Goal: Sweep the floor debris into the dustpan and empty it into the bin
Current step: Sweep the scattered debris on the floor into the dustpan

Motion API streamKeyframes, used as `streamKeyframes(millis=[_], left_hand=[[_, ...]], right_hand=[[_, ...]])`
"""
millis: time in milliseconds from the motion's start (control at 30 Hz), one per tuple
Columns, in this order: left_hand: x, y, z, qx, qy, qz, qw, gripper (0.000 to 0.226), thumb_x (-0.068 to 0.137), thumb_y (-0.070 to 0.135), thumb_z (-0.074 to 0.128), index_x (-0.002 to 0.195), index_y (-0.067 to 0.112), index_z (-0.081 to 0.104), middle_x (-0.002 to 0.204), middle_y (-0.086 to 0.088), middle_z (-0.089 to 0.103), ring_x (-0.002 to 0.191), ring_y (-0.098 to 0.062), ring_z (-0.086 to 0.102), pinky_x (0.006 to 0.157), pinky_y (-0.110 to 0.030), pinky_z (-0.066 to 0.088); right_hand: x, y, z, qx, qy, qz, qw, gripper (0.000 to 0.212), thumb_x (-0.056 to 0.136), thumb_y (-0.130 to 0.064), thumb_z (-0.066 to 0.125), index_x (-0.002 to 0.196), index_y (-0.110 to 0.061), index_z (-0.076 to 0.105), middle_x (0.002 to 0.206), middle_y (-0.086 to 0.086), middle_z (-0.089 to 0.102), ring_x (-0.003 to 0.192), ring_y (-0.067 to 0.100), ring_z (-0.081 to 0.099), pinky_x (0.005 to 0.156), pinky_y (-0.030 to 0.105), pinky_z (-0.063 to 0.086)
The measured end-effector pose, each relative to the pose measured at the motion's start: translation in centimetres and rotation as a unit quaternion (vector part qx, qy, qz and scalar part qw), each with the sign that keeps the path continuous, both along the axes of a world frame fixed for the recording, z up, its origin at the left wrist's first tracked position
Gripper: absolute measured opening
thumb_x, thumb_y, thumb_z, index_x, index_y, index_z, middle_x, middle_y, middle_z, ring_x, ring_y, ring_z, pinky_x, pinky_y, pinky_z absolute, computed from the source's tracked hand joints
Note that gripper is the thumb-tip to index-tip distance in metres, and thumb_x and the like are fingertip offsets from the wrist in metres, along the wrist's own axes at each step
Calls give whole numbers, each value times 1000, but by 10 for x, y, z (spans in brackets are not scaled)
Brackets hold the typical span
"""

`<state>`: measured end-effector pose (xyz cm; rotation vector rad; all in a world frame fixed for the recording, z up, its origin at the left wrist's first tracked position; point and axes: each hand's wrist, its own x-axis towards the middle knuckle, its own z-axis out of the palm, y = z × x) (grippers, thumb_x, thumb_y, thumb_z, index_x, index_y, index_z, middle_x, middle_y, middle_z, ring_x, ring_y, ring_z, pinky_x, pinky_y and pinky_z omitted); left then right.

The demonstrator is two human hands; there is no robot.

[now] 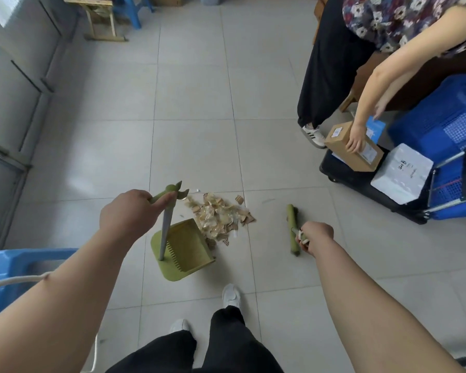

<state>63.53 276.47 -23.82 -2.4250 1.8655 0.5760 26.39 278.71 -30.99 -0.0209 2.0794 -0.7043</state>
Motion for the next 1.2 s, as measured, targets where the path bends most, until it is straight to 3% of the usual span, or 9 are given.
streamKeyframes(millis=[133,267,400,500,667,867,1100,1200], left_hand=[[-4,-4,-1,-1,1,34,999,76,78,85,33,54,15,48,45,1,49,46,-21,51,47,-25,31],[-6,-5,1,-8,-15,61,998,77,79,86,30,54,15,50,48,0,52,48,-20,53,46,-25,30],[-7,-5,4,-9,-15,84,996,77,79,86,31,54,16,50,49,-1,54,49,-20,55,46,-25,31],[-7,-4,5,-7,-11,99,995,77,79,86,31,55,16,52,49,0,55,49,-20,56,46,-25,32],[-3,-1,5,-15,-14,111,994,79,77,88,29,55,16,53,50,0,55,50,-20,55,46,-24,31],[11,10,4,-11,0,158,987,81,77,89,28,57,15,55,51,-1,56,51,-21,56,48,-25,36],[34,40,2,-10,-11,233,972,83,71,93,24,61,19,60,54,1,61,53,-19,60,51,-29,47],[39,53,0,-7,-34,244,969,84,69,94,20,60,21,59,52,2,60,52,-16,58,47,-27,40]], right_hand=[[11,-36,-9,-3,-21,74,997,22,82,8,38,67,-5,46,64,13,50,37,16,44,30,14,32],[37,-51,-13,22,-35,185,982,17,83,7,42,77,-7,48,68,12,52,45,18,46,37,19,38],[61,-53,-9,41,-60,247,966,20,82,8,42,73,-11,42,56,6,46,40,14,39,38,15,32],[64,-67,8,32,-29,306,951,15,77,7,41,72,-5,48,63,12,50,41,17,44,37,14,30],[54,-92,44,26,34,369,928,20,77,9,45,63,-6,41,54,15,51,48,24,50,42,18,25],[79,-123,44,12,85,477,875,16,72,7,46,75,-8,42,67,17,49,54,27,49,42,18,26],[127,-165,15,7,150,582,799,15,75,2,47,67,-11,43,63,10,51,49,23,55,40,16,35],[143,-168,2,14,167,630,759,6,78,-3,48,76,-9,49,72,12,58,54,23,56,43,18,36]])
